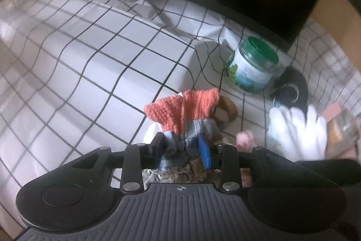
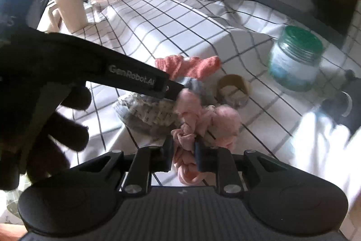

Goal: Organize soft objects

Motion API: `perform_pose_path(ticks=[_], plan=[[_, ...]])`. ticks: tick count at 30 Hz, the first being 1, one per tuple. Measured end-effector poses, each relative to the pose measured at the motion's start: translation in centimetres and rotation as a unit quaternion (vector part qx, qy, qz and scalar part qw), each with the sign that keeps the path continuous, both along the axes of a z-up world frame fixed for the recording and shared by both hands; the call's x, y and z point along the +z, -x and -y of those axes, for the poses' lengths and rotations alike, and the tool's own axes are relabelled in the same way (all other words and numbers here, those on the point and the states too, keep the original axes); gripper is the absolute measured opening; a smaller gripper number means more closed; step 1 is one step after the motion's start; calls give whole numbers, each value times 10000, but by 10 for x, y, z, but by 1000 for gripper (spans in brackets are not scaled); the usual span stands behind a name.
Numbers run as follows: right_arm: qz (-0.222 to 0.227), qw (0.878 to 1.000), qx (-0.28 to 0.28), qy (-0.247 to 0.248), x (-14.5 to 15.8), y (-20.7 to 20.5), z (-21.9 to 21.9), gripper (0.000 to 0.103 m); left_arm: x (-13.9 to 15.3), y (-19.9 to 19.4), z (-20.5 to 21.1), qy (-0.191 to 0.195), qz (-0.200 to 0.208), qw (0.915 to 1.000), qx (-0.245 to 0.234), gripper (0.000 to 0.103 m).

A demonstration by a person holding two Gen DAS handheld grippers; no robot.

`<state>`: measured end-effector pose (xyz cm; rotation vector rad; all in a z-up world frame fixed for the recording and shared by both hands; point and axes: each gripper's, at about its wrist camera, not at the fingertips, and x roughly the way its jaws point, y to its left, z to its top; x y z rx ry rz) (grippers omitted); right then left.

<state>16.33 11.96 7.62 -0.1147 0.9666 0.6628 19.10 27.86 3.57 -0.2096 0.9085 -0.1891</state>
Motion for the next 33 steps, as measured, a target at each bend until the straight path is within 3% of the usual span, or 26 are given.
perform_pose_path(ticks=[5,10,14,19,23,27,31,33], plan=[[345,9955,-709,534,0,4,40,18,2,9,1,-259,126,9996,10,36],[417,9908,-1100,668,-4,12,73,19,17,27,-5,-258,520,9956,740,36],[344,9912,-1160,544,-4,18,83,31,18,20,-2,-76,372,9929,1131,36],[448,9918,-1086,498,1,33,95,45,12,9,29,-403,267,9954,822,37],[605,9911,-1067,513,9,41,105,49,2,0,52,-889,220,9929,754,51],[647,9901,-1159,447,12,45,117,53,-4,-9,73,-1324,161,9897,522,75],[582,9898,-1232,413,11,48,126,53,-16,-10,90,-2029,42,9783,429,77],[583,9895,-1257,413,11,51,130,53,-17,-9,86,-1953,49,9795,500,77]])
